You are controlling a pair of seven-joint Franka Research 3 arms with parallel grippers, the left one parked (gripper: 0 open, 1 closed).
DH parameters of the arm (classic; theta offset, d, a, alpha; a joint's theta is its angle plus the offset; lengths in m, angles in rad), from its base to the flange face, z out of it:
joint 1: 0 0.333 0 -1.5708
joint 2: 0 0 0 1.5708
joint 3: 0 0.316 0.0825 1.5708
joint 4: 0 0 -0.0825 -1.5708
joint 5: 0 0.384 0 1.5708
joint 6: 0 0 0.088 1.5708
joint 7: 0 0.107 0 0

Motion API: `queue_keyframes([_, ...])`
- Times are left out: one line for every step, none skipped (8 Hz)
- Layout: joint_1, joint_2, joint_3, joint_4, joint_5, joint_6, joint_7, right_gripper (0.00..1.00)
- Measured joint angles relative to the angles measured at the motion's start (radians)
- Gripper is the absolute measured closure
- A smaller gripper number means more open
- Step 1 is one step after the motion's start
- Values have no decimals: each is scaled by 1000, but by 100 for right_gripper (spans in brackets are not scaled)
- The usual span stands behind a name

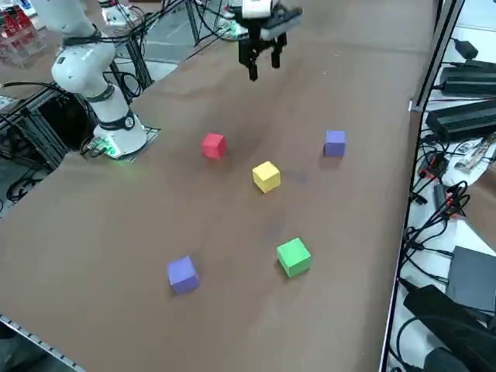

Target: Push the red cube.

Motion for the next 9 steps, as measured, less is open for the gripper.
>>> queue_keyframes([13,0,0,-59,0,23,72,1])
queue_keyframes([19,0,0,-100,0,37,138,1])
queue_keyframes([22,0,0,-126,0,45,208,2])
queue_keyframes([26,0,0,-150,0,62,292,8])
queue_keyframes([35,0,0,-183,0,103,385,19])
queue_keyframes([45,1,0,-220,0,145,473,21])
queue_keyframes([53,2,0,-259,0,180,543,24])
queue_keyframes([62,3,0,-304,0,219,588,26])
queue_keyframes([74,3,0,-354,0,268,621,27])
